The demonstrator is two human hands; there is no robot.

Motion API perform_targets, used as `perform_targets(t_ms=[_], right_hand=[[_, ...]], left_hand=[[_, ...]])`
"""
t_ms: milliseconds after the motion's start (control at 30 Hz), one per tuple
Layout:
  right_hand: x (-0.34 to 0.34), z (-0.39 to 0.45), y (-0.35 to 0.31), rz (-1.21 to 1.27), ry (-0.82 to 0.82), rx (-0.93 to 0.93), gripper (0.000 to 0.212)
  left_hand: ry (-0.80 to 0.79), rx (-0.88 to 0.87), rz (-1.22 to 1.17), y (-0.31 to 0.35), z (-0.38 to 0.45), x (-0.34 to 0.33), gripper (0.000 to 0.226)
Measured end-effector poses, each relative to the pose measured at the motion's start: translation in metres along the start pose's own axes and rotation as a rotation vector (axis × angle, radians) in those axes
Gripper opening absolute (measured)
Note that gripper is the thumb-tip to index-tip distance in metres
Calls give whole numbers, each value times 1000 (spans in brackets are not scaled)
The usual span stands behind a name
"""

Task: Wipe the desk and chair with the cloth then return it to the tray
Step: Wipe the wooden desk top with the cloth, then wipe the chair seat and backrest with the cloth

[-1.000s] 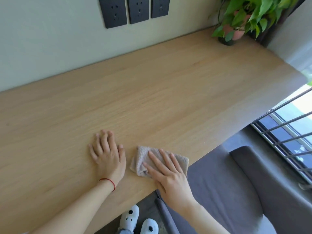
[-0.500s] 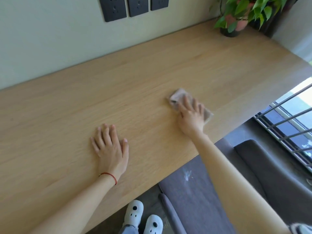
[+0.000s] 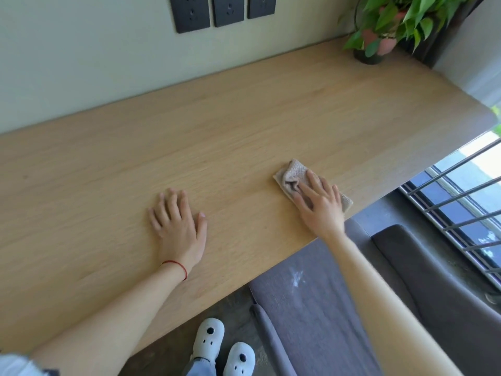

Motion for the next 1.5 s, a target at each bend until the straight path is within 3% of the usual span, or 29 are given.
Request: perform_targets(t_ms=[100,200,300,433,500,633,733,800,867,933,1000,1133,1333,1500], right_hand=[[-23,-12,-51,-61,-5,21,60],[-35,-40,-83,18,46,141,48],[-30,-63,-78,88,85,162,35],[-16,-96,-68,-43,66,233,43],[-4,-101,-66,4,8,203,42],[29,-109,-62,501,161,-236,17],[36,-139,-58,1237,324,-587,20],[37,-159,-54,1592,358,-668,21],[35,-176,-42,1703,365,-689,22],[25,-188,-23,1657,396,-683,17],[12,-198,0,1542,421,-681,8],[-17,-213,47,1416,381,-685,12],[-66,-222,109,1260,205,-590,16],[-104,-215,131,1201,172,-535,19]], left_hand=[[-2,-1,-28,0,-2,1,63],[8,-1,-41,0,-4,2,63],[4,-14,-51,-1,-5,5,60],[-46,-33,-58,-2,-7,11,54],[-70,-42,-62,2,-11,21,51],[-57,-255,-176,27,-34,49,35],[-90,-461,-384,47,-72,67,26],[-98,-544,-489,51,-109,67,24],[-158,-610,-528,52,-149,52,24],[-256,-653,-427,50,-184,20,24],[-344,-591,-305,45,-209,-20,25],[-418,-329,-188,43,-240,-91,31],[-167,-44,-180,72,-255,-149,27],[-84,161,-210,89,-260,-174,19]])
Point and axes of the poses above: each hand's wrist, its own z-axis towards the middle knuckle, its own x-axis out of the back of the hand, y = z × x, the point moved 2 cm from there along z, towards the middle knuckle, and after that the axes turned 9 degrees about x, right-handed, at the moved point
